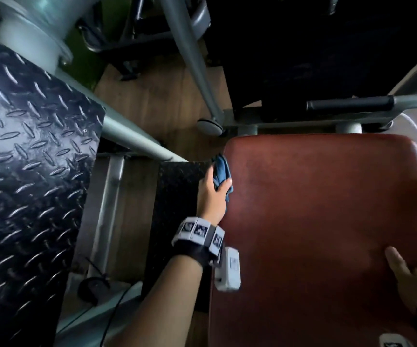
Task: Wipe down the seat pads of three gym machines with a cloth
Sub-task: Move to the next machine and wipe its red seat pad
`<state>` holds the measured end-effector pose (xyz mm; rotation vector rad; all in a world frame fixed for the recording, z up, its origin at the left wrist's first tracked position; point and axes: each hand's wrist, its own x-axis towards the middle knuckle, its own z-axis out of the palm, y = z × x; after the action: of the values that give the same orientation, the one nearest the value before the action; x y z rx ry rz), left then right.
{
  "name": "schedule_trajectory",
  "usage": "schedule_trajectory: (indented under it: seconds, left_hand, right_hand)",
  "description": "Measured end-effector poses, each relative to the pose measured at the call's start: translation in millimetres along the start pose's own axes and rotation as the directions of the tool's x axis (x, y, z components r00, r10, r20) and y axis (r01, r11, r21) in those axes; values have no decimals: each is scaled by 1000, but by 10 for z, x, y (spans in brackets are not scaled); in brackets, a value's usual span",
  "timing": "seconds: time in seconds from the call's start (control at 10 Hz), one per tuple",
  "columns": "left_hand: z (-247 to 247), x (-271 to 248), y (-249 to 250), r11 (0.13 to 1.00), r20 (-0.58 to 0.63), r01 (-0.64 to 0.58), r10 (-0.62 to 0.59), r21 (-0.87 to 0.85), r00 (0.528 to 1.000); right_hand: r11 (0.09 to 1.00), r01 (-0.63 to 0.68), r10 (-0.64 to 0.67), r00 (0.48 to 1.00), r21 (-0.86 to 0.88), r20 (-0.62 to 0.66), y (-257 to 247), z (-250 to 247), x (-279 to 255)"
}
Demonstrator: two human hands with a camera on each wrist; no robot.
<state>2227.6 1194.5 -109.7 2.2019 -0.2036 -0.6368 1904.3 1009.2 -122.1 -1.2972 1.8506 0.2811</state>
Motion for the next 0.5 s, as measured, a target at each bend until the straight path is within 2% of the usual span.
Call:
schedule_trajectory:
  seconds: [0.1,0.2,0.3,0.4,0.5]
  left_hand:
    - [17,282,182,998,9,-36,37,-45,999]
    - [60,340,210,999,-2,-28,28,-40,1000]
    - [114,23,94,995,-84,-59,66,78,994]
    - [131,-255,47,989,-141,-62,82,135,987]
    - [116,-13,138,987,-83,-14,28,160,996]
  right_hand:
    - [998,68,-67,998,-12,6,-292,-16,-261]
    - [999,38,-38,999,-17,-7,23,85,19]
    - [995,86,-93,986,-53,-139,857,275,954]
    - [991,74,-95,977,-113,-191,609,133,855]
    - [989,117,-137,957,-93,-255,-28,57,-107]
